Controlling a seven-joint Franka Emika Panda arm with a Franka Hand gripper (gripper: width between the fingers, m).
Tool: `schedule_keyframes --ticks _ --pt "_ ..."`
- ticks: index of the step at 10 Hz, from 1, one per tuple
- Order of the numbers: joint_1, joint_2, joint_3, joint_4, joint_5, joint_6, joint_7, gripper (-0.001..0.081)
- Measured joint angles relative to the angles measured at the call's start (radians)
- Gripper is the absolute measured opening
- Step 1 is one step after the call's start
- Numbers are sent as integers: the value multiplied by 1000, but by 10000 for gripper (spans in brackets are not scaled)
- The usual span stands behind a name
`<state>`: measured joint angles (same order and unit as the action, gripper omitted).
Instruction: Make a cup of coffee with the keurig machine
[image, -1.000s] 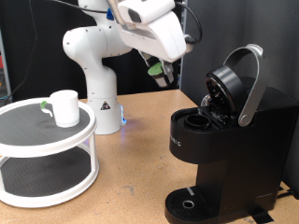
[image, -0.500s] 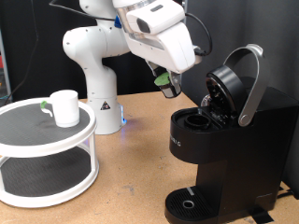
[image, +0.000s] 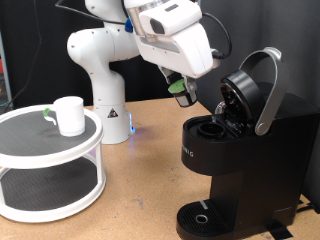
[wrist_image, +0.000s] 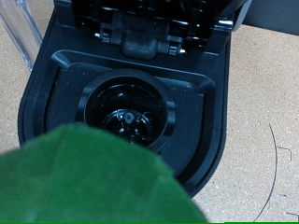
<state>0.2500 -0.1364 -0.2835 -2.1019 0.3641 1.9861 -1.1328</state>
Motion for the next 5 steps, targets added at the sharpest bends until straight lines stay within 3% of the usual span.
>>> schedule_keyframes --ticks 5 --pt "8 1 31 -65 68 117 -12 484"
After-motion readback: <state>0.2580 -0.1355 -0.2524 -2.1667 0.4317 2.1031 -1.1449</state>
